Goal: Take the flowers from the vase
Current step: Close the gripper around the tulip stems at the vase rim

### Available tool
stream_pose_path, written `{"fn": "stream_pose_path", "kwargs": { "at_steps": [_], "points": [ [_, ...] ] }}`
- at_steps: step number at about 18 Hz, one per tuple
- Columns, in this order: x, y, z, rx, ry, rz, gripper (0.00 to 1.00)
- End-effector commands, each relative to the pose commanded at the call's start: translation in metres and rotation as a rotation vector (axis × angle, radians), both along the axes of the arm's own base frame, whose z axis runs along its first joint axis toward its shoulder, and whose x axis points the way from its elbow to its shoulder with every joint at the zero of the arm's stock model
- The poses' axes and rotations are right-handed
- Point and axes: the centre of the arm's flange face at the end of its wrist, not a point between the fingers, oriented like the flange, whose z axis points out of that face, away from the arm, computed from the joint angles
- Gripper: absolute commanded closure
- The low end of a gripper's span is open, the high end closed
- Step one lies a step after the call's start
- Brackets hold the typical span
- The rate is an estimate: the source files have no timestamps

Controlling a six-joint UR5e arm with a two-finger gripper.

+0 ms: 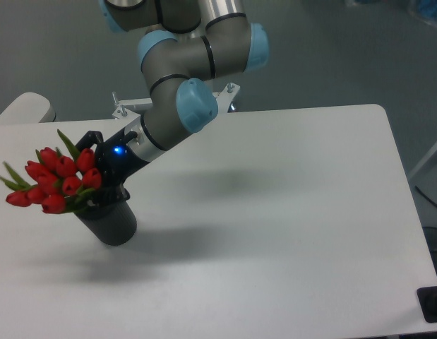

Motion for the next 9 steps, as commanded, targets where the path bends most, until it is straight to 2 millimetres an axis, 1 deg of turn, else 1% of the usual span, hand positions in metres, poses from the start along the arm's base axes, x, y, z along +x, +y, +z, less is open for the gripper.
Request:
{"fn": "stream_pose_path", "kwargs": {
  "at_steps": [1, 6, 9],
  "points": [
    [-0.001, -0.001, 0.002, 0.003, 0.001, 0.003, 1.00],
    [-0.008, -0.002, 0.016, 0.002, -0.026, 0.047, 1.00],
    [-0.011, -0.001, 0.034, 0.007, -0.070, 0.088, 1.00]
  ]
}}
